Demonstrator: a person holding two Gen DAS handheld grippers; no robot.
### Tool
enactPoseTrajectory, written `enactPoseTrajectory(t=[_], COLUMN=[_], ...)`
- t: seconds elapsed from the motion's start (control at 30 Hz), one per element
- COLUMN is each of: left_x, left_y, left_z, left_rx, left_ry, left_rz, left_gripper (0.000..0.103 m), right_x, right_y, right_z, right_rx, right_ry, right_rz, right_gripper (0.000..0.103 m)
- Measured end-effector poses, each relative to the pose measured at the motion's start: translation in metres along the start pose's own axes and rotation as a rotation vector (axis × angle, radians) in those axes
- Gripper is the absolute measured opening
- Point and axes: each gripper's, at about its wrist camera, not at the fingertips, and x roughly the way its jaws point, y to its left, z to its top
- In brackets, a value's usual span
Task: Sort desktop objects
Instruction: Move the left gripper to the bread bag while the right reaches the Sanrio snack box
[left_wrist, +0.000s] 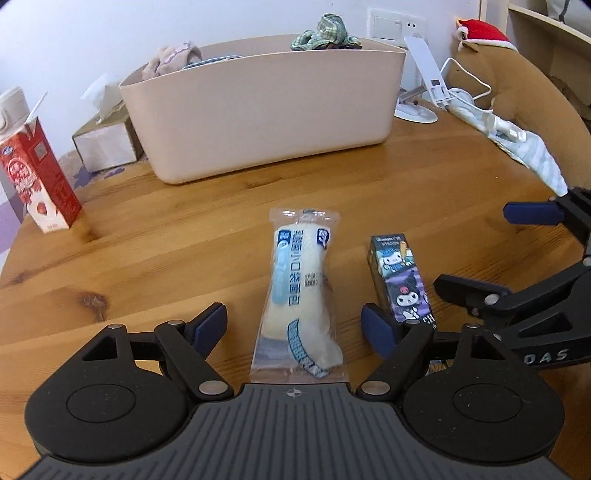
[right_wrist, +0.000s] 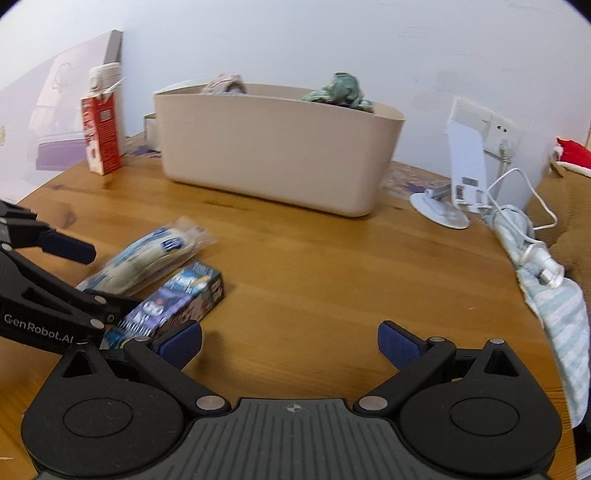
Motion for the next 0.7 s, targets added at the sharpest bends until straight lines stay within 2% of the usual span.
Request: enactPoseTrajectory(t=[0.1,0.27,0.37,0.47,0.53,0.6,0.7], left_x=[-0.003,-0.015,-0.021,-0.024,-0.025,-0.025,-0.024], left_y=[-0.001,0.013,0.024,0.034,0.039,0.040,0.036], left_z=[-0.001,-0.002,-0.002,-0.002,-0.001,0.000,0.003], left_rx=[0.030,0.006,-0.014,-0.044,-0.064,-0.079,-0.076], left_ry=[-0.015,-0.031,-0.039,-0.041,-0.042,-0.043,-0.042], left_rz=[0.038,0.056,0.066,0.052,0.034,0.012,-0.022], left_gripper=[0.081,0.082,0.082,0.082,0.082,0.082,0.083], right_x=[-0.007,-0.017,-0.014,-0.009,-0.005,0.000,0.002], right_y=[0.001,0.022,0.038,0.048,0.057,0.067,0.061], right_z=[0.002,0.006,0.006,0.004,0.001,-0.002,-0.002], right_rx=[0.016,-0.009,-0.055,-0.050,-0.062,-0.110,-0.087], right_ry=[-0.010,-0.032,-0.010,0.030,0.057,0.078,0.073], right_rz=[0.051,0.149,0.177,0.229,0.240,0.212,0.207], right_gripper=[0.103,0.103,0.103,0.103,0.103,0.103,0.103])
